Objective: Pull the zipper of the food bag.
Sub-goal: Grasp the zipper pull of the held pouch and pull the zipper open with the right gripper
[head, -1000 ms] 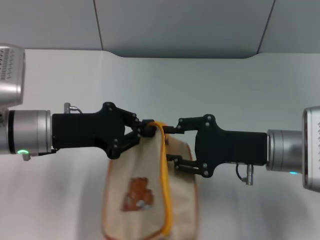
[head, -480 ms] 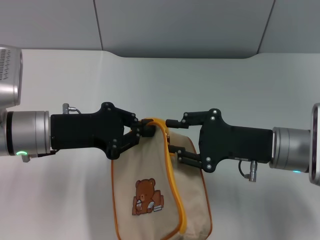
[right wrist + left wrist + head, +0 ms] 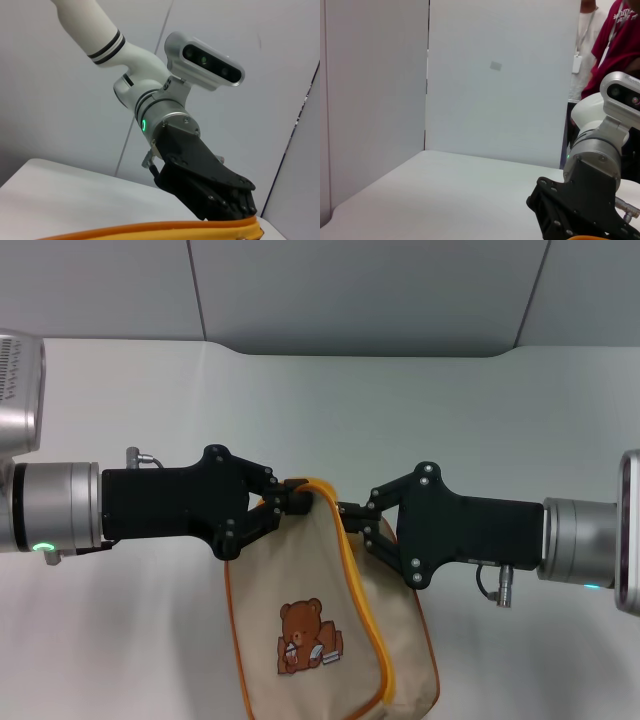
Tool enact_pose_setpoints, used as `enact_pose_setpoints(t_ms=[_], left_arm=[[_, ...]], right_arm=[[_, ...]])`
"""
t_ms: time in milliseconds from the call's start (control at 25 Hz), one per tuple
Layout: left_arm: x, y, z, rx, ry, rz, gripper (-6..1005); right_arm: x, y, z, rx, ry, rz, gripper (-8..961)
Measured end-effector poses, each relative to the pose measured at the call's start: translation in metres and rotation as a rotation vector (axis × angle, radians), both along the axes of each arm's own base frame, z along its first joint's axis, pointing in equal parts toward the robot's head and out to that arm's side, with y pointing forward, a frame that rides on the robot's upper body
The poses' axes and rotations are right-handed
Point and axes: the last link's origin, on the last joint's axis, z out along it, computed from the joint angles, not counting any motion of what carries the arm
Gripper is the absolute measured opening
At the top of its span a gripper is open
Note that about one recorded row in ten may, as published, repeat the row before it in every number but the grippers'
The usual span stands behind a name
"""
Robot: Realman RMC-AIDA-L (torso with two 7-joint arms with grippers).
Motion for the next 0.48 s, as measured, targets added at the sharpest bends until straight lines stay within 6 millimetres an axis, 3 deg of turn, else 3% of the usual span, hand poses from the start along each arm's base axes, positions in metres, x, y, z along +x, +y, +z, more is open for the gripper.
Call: enact_pose_setpoints(t_ms=[120,320,480], left_arm=[[0.0,0.001,0.001,0.005,-0.002,0.003,50],[-0.002,0.002,0.002,0.023,-0.008,0.018,51],[-0.005,0.006,0.004,0.048,-0.008,0.049,52]], right_arm=[[0.002,-0.003,0.001,-0.001,0.005,-0.004,34],[0.007,-0.01,0.006,-0.022,0.014,0.008,14],[0.018,-0.033,0.015,-0.179,-0.033,0.035,-2]])
